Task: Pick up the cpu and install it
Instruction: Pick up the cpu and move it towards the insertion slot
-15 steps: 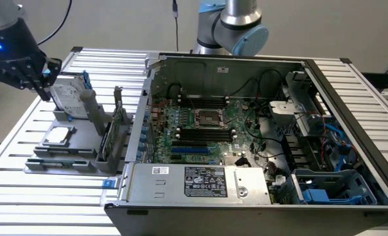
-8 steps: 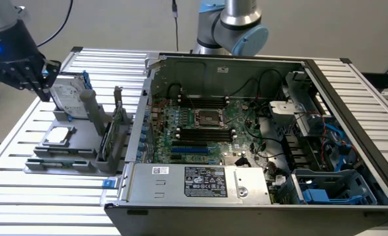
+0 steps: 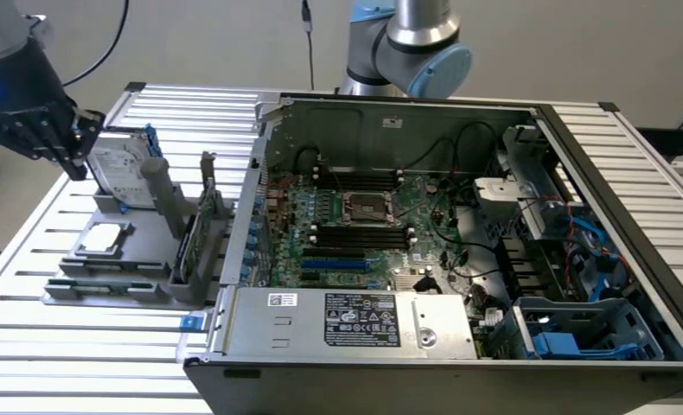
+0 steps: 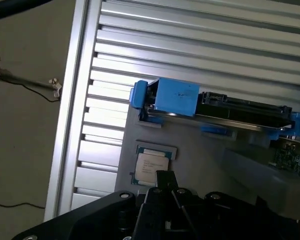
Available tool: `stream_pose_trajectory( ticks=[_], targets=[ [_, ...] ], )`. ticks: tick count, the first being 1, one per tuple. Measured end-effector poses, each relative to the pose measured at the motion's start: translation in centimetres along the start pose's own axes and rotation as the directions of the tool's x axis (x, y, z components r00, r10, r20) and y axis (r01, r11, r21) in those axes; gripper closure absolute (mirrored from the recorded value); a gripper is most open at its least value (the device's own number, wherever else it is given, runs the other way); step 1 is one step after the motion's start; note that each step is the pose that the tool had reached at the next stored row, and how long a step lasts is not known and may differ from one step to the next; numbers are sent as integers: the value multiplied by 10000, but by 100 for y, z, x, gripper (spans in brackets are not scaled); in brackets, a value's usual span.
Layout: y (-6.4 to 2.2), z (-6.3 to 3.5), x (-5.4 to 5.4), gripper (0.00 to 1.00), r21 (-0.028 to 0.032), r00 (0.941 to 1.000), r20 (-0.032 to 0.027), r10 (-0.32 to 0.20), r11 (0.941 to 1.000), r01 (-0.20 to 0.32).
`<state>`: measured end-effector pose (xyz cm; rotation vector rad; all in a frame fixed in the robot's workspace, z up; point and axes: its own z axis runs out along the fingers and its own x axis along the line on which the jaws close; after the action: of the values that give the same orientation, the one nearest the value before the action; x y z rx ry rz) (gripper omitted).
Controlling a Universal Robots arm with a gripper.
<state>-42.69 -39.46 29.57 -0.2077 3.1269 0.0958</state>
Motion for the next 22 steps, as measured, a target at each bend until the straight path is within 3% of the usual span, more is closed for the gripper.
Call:
stream_pose_trajectory(
  ticks=[6,15,18,20,22],
  targets=[
    [8,60,41,89,119,9994,-19,342,9993,-342],
    [7,77,46,89,131,9898,43,1427,9897,-1427],
    [7,77,46,82,131,9897,44,1428,9897,-1429],
    [7,77,46,70,131,9897,44,1428,9897,-1428],
    [7,83,46,64,130,9897,45,1428,9897,-1429]
  ],
)
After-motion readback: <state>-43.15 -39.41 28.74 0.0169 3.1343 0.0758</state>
